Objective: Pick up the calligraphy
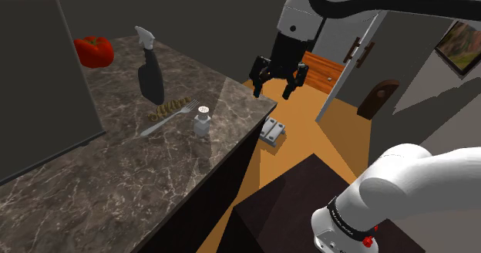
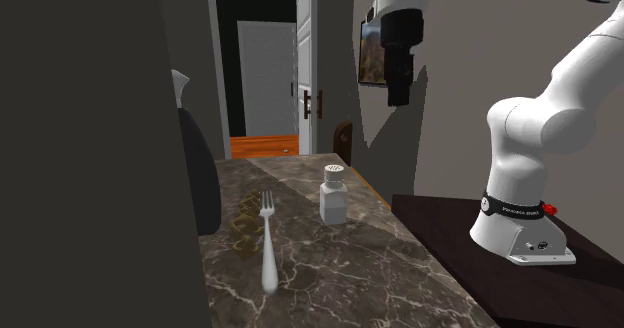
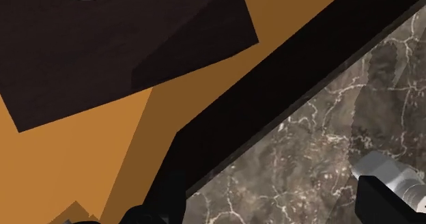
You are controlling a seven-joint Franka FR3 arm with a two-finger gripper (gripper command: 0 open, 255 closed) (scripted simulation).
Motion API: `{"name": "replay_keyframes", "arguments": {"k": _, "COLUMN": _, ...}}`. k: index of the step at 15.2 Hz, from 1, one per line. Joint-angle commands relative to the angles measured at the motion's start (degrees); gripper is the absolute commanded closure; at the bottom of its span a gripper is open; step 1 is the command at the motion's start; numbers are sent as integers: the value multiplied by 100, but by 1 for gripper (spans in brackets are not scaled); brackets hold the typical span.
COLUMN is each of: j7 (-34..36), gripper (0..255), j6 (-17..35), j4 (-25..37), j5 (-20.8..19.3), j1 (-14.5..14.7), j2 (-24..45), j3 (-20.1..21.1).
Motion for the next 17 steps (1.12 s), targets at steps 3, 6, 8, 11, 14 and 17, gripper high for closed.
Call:
{"name": "replay_keyframes", "arguments": {"k": 3, "j7": 1176, "gripper": 0, "j6": 527, "j4": 213, "j5": 191, "j1": -157, "j2": 546, "j3": 600}}
{"name": "replay_keyframes", "arguments": {"k": 6, "j7": 2062, "gripper": 0, "j6": 925, "j4": 494, "j5": 190, "j1": -319, "j2": 1092, "j3": 1056}}
{"name": "replay_keyframes", "arguments": {"k": 8, "j7": 2674, "gripper": 0, "j6": 1179, "j4": 727, "j5": 105, "j1": -440, "j2": 1504, "j3": 1347}}
{"name": "replay_keyframes", "arguments": {"k": 11, "j7": 3638, "gripper": 0, "j6": 1524, "j4": 1139, "j5": -169, "j1": -627, "j2": 2190, "j3": 1757}}
{"name": "replay_keyframes", "arguments": {"k": 14, "j7": 4668, "gripper": 0, "j6": 1801, "j4": 1625, "j5": -633, "j1": -773, "j2": 2959, "j3": 2100}}
{"name": "replay_keyframes", "arguments": {"k": 17, "j7": 5738, "gripper": 0, "j6": 1971, "j4": 2188, "j5": -1258, "j1": -780, "j2": 3791, "j3": 2285}}
